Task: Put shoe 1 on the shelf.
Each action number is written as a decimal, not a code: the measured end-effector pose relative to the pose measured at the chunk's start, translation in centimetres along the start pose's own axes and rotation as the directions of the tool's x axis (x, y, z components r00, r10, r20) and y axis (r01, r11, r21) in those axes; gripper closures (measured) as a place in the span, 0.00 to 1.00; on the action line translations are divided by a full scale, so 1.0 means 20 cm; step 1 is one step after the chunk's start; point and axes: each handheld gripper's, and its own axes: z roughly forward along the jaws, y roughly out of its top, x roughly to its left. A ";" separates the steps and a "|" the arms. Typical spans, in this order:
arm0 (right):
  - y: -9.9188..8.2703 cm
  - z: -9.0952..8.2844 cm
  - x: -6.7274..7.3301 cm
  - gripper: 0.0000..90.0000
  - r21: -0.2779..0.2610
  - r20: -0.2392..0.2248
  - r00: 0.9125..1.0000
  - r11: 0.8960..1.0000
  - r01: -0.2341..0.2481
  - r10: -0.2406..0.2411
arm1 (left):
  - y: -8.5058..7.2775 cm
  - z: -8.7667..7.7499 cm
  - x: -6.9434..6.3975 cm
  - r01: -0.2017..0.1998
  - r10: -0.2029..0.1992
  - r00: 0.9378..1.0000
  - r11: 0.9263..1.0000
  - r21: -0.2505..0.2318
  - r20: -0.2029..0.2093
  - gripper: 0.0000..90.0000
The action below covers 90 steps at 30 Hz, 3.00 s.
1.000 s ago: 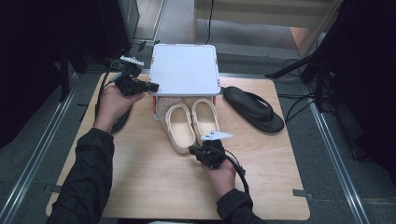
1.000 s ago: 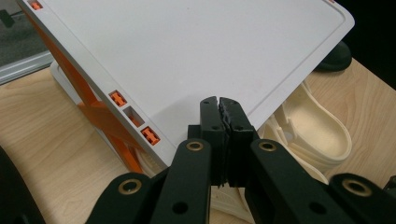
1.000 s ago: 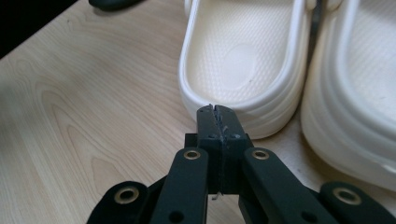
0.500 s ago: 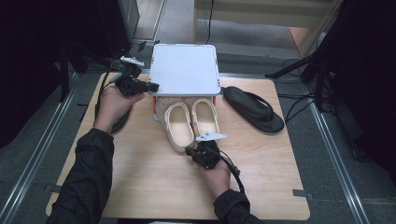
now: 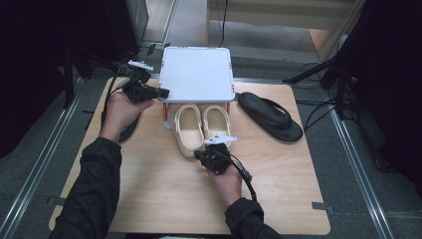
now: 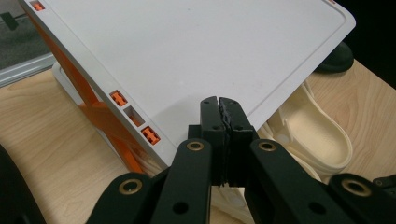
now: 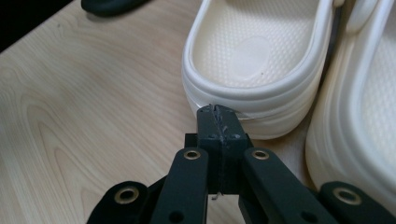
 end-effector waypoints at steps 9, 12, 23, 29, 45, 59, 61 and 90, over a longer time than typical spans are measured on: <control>0.11 0.10 -0.01 1.00 0.055 -0.005 0.999 0.998 -0.032 0.033 | 0.00 0.00 0.00 0.000 0.000 1.000 1.000 0.000 -0.005 1.00; 0.15 0.13 0.00 1.00 0.063 0.022 1.000 0.998 -0.018 0.017 | 0.00 0.00 0.00 0.001 -0.001 1.000 1.000 -0.001 -0.003 1.00; 0.23 0.25 0.00 1.00 0.043 0.041 0.998 0.998 -0.049 0.047 | 0.00 0.00 0.00 0.002 -0.002 1.000 1.000 0.000 -0.004 1.00; 0.30 0.30 -0.02 1.00 0.044 0.040 0.996 0.996 -0.075 0.073 | 0.00 0.00 -0.01 -0.002 0.002 1.000 1.000 0.001 -0.005 1.00; 0.37 0.26 -0.06 1.00 0.019 0.024 0.996 0.996 -0.089 0.089 | 0.00 0.00 0.00 0.003 -0.004 1.000 1.000 -0.004 -0.004 1.00; 0.24 -0.01 -0.04 1.00 -0.002 -0.021 0.999 0.999 -0.047 0.047 | 0.00 0.00 0.00 0.011 -0.011 1.000 1.000 -0.004 0.001 1.00; 0.21 -0.04 -0.05 1.00 -0.010 -0.026 0.998 0.999 -0.053 0.053 | 0.00 0.00 0.00 0.011 -0.011 1.000 1.000 -0.004 0.001 1.00; -0.10 -0.32 -0.23 1.00 0.017 0.065 0.997 0.999 -0.040 0.038 | -0.01 0.00 0.00 0.011 -0.011 1.000 1.000 -0.010 0.002 1.00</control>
